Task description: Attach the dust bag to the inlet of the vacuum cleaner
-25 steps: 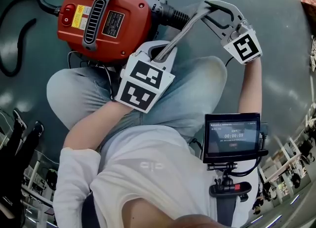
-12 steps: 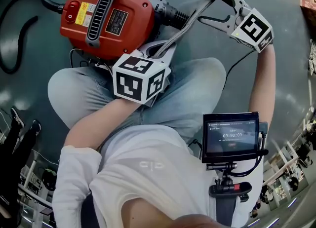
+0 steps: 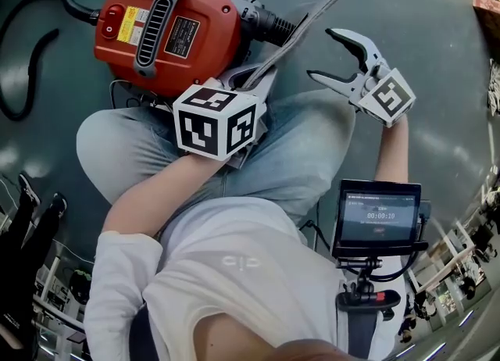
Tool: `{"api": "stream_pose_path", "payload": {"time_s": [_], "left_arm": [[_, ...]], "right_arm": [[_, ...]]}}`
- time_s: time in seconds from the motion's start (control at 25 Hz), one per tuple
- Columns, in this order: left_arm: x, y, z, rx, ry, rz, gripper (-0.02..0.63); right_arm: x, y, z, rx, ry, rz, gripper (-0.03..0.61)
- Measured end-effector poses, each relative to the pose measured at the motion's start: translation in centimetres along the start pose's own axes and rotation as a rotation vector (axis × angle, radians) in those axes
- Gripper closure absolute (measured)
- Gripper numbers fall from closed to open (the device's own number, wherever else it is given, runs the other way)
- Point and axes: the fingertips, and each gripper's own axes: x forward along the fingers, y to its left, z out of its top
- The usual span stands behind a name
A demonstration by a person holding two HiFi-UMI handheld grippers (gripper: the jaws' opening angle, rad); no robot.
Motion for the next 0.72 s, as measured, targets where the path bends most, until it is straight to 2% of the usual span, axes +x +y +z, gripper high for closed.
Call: {"api": "stream_pose_path", "payload": {"time_s": [0.04,0.12,0.2,0.36,0.48,0.56,0.6,0.72], "left_arm": [[0.0,0.0,0.0,0.006,0.0,0.003,0.598],[-0.1,-0.2,0.2,0.017,0.0,0.01,0.598],[-0.1,-0.6,0.2,0.051,0.006,0.009,0.598],[0.0,-1.6,0.1,0.183,0.085,-0.023,0.593],[-1.3,-1.9,-0.1,0.284,0.166,-0.023,0.581],[-3.1,-2.2,-0.5,0.358,0.22,-0.055,0.579],[-4.3,-2.3,-0.9,0.359,0.244,-0.082,0.562],[-8.9,-2.5,-1.3,0.264,0.24,-0.111,0.535]], "right_arm": [[1.3,0.4,-0.5,-0.002,-0.008,-0.024,0.202],[3.2,0.3,0.6,0.026,-0.103,-0.058,0.204],[4.5,0.1,1.7,0.039,-0.164,-0.048,0.205],[5.3,0.2,1.9,0.043,-0.182,0.014,0.206],[5.1,0.4,1.8,0.052,-0.208,0.018,0.206],[5.3,0.8,1.9,0.062,-0.215,0.027,0.206],[5.9,1.3,2.0,0.066,-0.212,0.048,0.206],[8.6,3.5,2.8,0.063,-0.182,0.192,0.206]]}}
